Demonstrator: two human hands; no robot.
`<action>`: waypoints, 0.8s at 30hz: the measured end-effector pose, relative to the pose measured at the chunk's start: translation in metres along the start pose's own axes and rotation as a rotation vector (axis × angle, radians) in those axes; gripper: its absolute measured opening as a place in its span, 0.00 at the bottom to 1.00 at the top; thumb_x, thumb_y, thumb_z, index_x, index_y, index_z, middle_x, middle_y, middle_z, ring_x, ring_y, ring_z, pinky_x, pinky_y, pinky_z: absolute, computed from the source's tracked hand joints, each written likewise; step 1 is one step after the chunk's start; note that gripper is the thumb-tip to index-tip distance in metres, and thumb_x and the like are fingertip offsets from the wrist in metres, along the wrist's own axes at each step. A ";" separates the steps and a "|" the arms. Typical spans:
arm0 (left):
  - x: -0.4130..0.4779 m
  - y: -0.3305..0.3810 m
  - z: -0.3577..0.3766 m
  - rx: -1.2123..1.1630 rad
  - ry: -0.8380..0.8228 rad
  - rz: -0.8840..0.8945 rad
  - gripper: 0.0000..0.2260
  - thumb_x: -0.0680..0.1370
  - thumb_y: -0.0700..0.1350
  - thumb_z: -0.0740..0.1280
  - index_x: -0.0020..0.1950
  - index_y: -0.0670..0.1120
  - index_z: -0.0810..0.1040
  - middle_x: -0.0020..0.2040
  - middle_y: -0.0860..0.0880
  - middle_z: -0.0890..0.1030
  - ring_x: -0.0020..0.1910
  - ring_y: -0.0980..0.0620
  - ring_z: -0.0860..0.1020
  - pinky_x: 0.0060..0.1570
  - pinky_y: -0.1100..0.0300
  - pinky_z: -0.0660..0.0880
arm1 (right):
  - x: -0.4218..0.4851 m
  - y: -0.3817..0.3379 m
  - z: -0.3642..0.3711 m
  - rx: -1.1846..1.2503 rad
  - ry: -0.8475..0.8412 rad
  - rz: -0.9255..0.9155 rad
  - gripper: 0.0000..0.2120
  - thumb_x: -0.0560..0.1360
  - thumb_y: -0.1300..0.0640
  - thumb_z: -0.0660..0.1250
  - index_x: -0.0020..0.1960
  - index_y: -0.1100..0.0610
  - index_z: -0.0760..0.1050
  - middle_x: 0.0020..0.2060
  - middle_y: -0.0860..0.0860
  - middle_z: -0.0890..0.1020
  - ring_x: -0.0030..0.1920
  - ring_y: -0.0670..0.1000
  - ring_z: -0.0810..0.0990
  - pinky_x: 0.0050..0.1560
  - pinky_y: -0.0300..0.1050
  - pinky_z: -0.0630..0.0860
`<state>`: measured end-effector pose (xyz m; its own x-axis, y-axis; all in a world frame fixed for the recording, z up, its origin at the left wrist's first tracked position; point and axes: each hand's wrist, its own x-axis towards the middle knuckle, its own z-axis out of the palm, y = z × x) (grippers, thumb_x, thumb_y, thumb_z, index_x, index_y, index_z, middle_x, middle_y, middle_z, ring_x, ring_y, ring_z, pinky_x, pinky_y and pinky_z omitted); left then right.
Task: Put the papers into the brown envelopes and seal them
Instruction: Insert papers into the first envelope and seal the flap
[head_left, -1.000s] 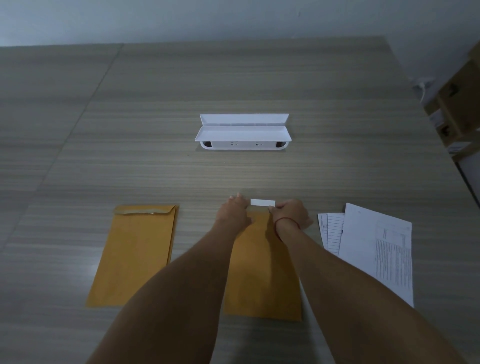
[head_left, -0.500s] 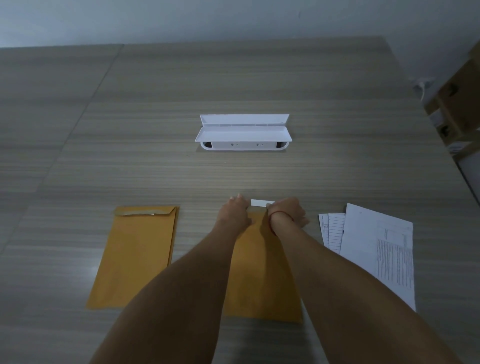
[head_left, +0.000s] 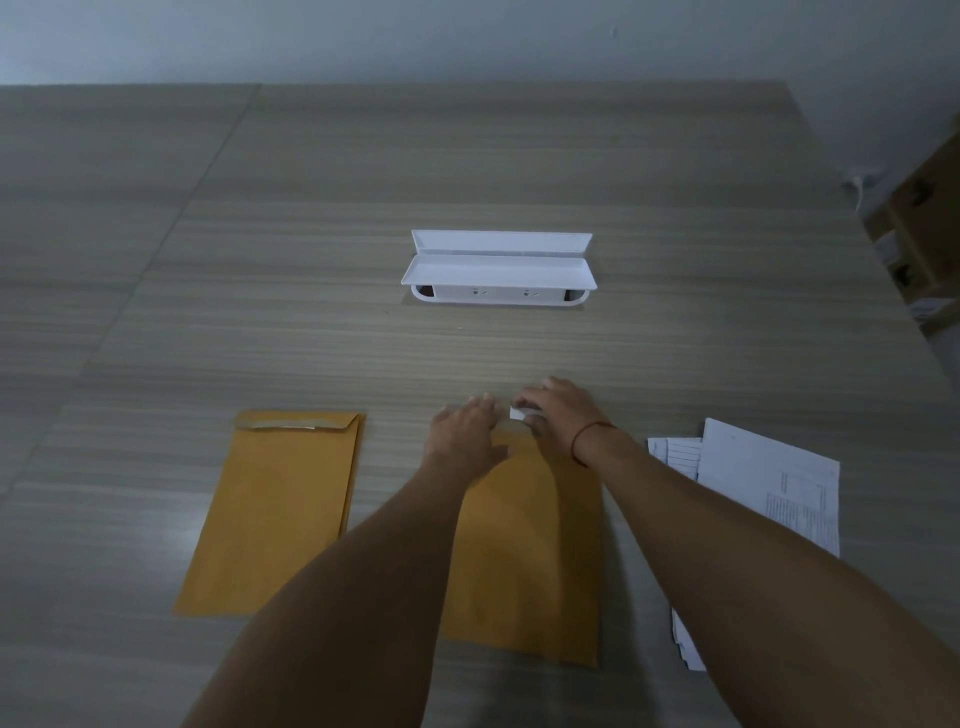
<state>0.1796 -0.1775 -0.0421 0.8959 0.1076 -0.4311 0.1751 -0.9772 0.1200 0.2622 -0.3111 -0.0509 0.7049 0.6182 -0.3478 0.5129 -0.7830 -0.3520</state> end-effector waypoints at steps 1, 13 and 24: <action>0.001 0.000 0.002 -0.001 -0.005 0.001 0.30 0.79 0.57 0.61 0.78 0.50 0.55 0.79 0.51 0.53 0.78 0.49 0.56 0.74 0.51 0.57 | 0.001 0.000 -0.002 -0.013 -0.018 -0.011 0.15 0.80 0.54 0.61 0.66 0.50 0.73 0.62 0.54 0.73 0.63 0.56 0.71 0.61 0.48 0.66; 0.004 -0.004 0.009 -0.127 -0.004 -0.018 0.32 0.79 0.56 0.63 0.79 0.50 0.53 0.80 0.52 0.52 0.78 0.50 0.54 0.72 0.51 0.60 | 0.016 -0.007 -0.002 -0.014 -0.030 -0.016 0.07 0.79 0.53 0.63 0.56 0.51 0.74 0.57 0.53 0.75 0.59 0.57 0.74 0.59 0.51 0.65; 0.013 -0.006 0.017 -0.154 -0.029 -0.065 0.36 0.77 0.57 0.66 0.79 0.50 0.53 0.79 0.50 0.55 0.78 0.49 0.56 0.72 0.50 0.63 | 0.016 -0.008 0.000 -0.032 -0.012 -0.024 0.08 0.79 0.54 0.62 0.57 0.51 0.73 0.58 0.53 0.76 0.59 0.56 0.74 0.60 0.51 0.65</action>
<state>0.1828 -0.1732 -0.0634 0.8690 0.1621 -0.4674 0.2947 -0.9285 0.2259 0.2702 -0.2951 -0.0536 0.6866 0.6374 -0.3499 0.5453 -0.7697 -0.3321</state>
